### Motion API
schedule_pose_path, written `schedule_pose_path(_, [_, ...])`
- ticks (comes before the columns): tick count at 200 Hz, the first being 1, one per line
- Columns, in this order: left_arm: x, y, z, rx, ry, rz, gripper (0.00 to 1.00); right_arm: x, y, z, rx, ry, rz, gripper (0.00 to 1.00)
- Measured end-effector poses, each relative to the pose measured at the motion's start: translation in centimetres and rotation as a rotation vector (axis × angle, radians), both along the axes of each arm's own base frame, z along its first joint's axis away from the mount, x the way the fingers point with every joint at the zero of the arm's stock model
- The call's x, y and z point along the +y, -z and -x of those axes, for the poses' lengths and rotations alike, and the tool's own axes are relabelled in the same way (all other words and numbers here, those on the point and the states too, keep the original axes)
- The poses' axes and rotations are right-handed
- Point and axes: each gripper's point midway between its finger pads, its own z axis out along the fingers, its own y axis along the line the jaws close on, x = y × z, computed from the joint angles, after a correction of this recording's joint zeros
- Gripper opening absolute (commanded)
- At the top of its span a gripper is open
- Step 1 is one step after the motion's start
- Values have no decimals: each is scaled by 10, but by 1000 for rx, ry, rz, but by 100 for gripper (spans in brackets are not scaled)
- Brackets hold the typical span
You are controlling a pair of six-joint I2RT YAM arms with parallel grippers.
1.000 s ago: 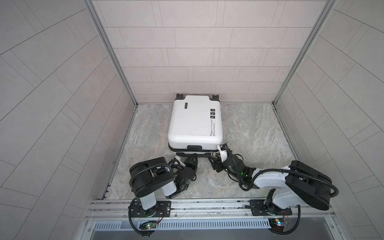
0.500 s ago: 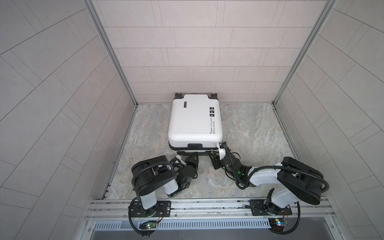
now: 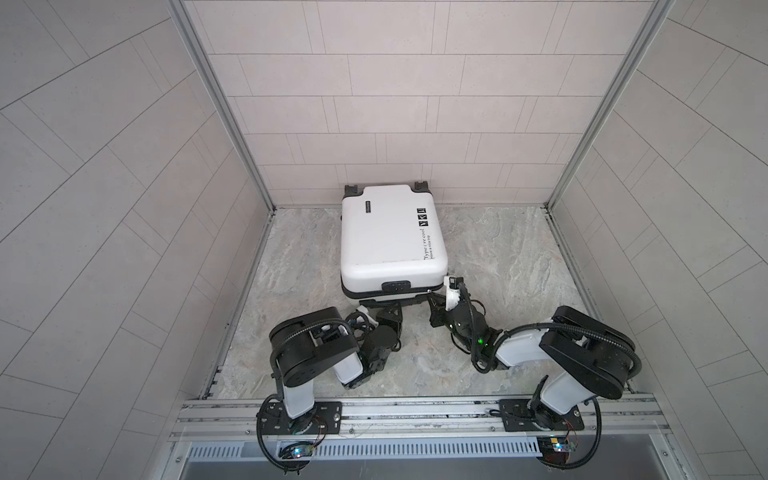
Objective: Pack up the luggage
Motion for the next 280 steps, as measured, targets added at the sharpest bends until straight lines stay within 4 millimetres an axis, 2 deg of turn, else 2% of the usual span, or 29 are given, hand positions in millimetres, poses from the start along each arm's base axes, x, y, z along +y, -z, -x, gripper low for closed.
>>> schedule_pose_path(9, [-2, 0, 0, 2, 7, 0, 0, 2, -3, 0, -3, -9, -19, 0])
schedule_pose_path(48, [-6, 0, -1, 4, 18, 4, 0, 3, -5, -1, 4, -19, -47, 0])
schedule_pose_path(166, [-7, 1, 9, 17, 62, 19, 0, -28, -7, 0, 52, -38, -84, 0])
schedule_pose_path(280, [-4, 1, 17, 27, 96, 20, 0, -40, -6, -1, 74, -131, -55, 0])
